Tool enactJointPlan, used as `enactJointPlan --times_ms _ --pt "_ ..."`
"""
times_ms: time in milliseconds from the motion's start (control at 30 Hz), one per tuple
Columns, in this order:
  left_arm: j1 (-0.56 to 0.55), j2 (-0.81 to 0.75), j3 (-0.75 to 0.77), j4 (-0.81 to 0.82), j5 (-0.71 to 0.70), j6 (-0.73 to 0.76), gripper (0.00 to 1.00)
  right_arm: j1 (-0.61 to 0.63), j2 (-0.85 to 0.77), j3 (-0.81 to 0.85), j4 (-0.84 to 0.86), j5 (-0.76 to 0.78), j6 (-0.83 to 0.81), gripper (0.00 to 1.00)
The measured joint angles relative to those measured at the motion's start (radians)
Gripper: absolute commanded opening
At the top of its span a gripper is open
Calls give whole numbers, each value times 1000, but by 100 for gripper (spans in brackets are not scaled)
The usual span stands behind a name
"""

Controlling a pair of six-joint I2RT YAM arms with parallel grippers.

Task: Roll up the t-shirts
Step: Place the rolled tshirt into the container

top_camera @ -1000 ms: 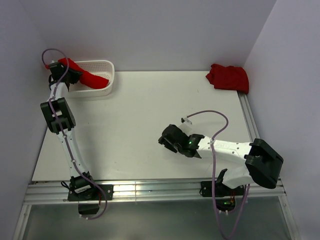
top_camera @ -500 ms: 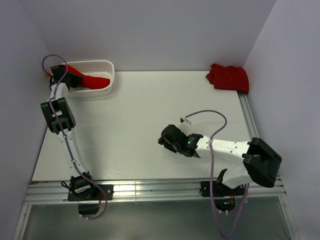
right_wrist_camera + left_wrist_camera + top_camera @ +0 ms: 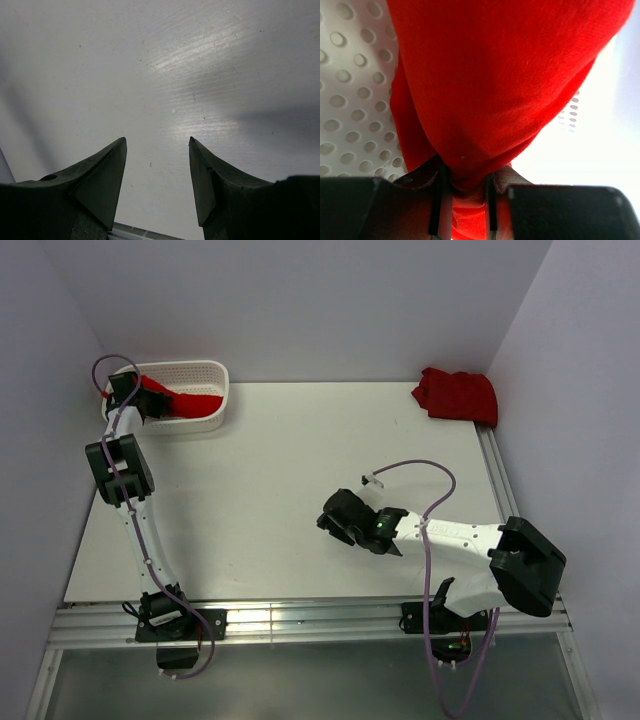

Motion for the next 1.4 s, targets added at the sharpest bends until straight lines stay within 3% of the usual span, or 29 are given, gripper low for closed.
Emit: enactJointPlan --times_ms 267,533,667,867,1400 --pt "0 0 -2 -3 0 -18 46 0 0 0 0 0 0 60" --pt "-1 -13 -7 -16 -8 -17 70 0 0 0 0 0 0 60" --pt "-3 -35 -19 -31 -18 -12 91 0 0 0 1 0 0 60" --pt "-3 -69 -32 -64 -36 -8 99 0 0 0 11 -5 0 60" --pt "-3 -195 -80 -175 -109 33 99 0 0 0 44 -24 -2 61"
